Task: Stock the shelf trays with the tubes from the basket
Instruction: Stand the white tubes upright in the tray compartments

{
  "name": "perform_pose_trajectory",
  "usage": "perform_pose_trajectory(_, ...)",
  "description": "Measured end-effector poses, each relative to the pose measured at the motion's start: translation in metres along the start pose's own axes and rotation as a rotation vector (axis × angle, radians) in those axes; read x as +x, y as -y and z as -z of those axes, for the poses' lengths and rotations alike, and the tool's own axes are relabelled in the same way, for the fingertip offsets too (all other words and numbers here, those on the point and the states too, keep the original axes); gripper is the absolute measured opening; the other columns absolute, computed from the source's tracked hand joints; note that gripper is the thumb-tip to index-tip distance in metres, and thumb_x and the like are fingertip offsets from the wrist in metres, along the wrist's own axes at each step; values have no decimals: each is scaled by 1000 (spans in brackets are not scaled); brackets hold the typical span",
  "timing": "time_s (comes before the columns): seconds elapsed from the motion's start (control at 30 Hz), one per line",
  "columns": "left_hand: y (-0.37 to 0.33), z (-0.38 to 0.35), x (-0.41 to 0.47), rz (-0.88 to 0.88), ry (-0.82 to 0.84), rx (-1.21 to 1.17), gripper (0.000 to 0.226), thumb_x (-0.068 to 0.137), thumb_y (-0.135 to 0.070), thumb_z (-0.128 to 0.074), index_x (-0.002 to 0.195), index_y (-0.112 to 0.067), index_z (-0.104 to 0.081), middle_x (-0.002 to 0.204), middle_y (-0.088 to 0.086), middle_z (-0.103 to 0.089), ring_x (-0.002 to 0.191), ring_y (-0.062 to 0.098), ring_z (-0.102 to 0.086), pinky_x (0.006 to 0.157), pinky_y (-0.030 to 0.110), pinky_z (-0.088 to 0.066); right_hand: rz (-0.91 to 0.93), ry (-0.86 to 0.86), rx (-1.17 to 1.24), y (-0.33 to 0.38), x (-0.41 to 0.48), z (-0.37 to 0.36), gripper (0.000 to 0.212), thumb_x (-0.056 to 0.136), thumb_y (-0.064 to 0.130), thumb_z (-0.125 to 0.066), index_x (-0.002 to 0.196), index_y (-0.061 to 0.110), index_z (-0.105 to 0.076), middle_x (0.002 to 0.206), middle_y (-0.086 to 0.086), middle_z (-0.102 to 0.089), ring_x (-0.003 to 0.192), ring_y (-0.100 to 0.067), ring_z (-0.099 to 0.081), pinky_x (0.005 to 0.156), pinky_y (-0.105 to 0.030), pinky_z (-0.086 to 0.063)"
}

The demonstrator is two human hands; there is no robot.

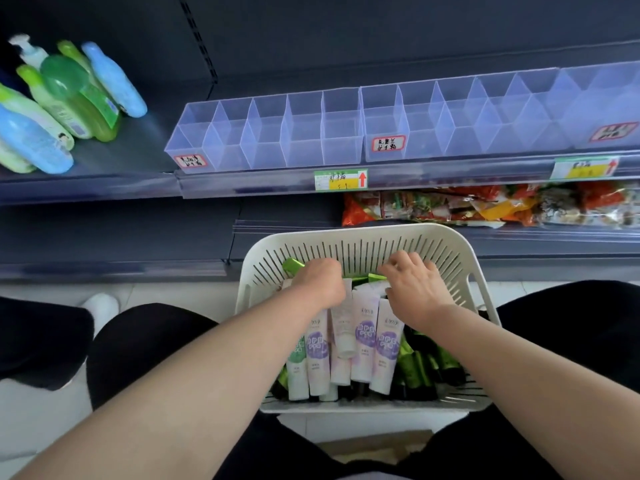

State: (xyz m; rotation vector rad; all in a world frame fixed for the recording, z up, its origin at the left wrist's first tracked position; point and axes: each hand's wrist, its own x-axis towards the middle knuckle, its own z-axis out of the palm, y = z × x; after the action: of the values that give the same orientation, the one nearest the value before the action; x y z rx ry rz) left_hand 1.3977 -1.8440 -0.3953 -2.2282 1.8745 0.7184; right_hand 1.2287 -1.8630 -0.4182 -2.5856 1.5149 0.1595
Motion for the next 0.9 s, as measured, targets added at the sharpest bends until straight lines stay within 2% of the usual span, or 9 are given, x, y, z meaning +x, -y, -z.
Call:
perform_pose_trajectory(0.1, -9, -14, 3, 46, 50, 116, 11, 92, -22, -58, 92, -13, -63, 89, 3, -64, 82, 20, -61, 69, 32, -52, 0, 87, 68, -3, -2, -9, 38, 90, 24, -49, 127, 25, -48, 125, 1, -44, 117, -21, -41, 99, -41, -37)
perform_pose_trajectory(0.23, -18, -23, 12, 59, 49, 320, 39, 84, -57, -61, 83, -19, -56, 82, 0, -59, 80, 21, -56, 64, 31, -41, -8, 152, 122, -6, -4, -17, 41, 91, 19, -47, 131, 23, -47, 132, 1, -43, 124, -22, -38, 103, -44, -35)
perform_pose_trajectory(0.3, -22, -26, 17, 72, 64, 336, 46, 77, -63, -65, 82, -19, -52, 79, -1, -56, 79, 21, -54, 65, 31, -39, -13, 168, 132, -7, -3, -20, 41, 91, 18, -47, 132, 23, -45, 133, 0, -43, 125, -23, -37, 103, -44, -35)
perform_pose_trajectory(0.4, -23, -27, 21, 152, 102, 197, 38, 76, -51, -72, 87, -17, -56, 77, -2, -56, 75, 18, -55, 58, 28, -40, -15, 198, 161, -8, -3, -24, 43, 92, 19, -47, 134, 23, -43, 132, -2, -43, 125, -23, -36, 103, -44, -35)
perform_pose_trajectory(0.53, -7, -21, 24, 265, 102, -45, 14, 83, -24, -65, 90, -14, -57, 82, 1, -58, 72, 18, -59, 54, 29, -46, -16, 233, 218, -7, -2, -28, 45, 92, 19, -46, 136, 23, -41, 133, -2, -44, 126, -22, -36, 104, -43, -33)
perform_pose_trajectory(0.63, 1, -24, 19, 286, 154, -113, 26, 80, -36, -68, 92, -16, -57, 85, 1, -58, 72, 17, -58, 57, 29, -49, -11, 237, 244, -3, 0, -27, 45, 93, 20, -45, 138, 23, -40, 133, -2, -44, 126, -23, -36, 104, -43, -34)
perform_pose_trajectory(0.73, -6, -29, 15, 245, 123, 24, 47, 65, -59, -75, 86, -21, -56, 76, -3, -56, 64, 15, -54, 48, 25, -38, 18, 235, 225, 2, -1, -28, 44, 92, 18, -44, 136, 23, -42, 132, -3, -44, 123, -24, -36, 102, -42, -36)
perform_pose_trajectory(0.8, -10, -30, 16, 208, 115, 66, 42, 67, -52, -75, 88, -20, -58, 76, -3, -57, 66, 16, -57, 49, 25, -40, 16, 233, 218, 3, -2, -29, 44, 92, 17, -45, 135, 23, -42, 132, -2, -44, 123, -24, -35, 102, -41, -35)
perform_pose_trajectory(0.9, -5, -25, 18, 218, 159, -125, 24, 71, -34, -66, 85, -17, -57, 79, 1, -60, 69, 19, -60, 55, 25, -45, -10, 221, 223, 1, -2, -31, 46, 92, 19, -45, 138, 24, -38, 135, -1, -42, 126, -23, -33, 104, -42, -33)
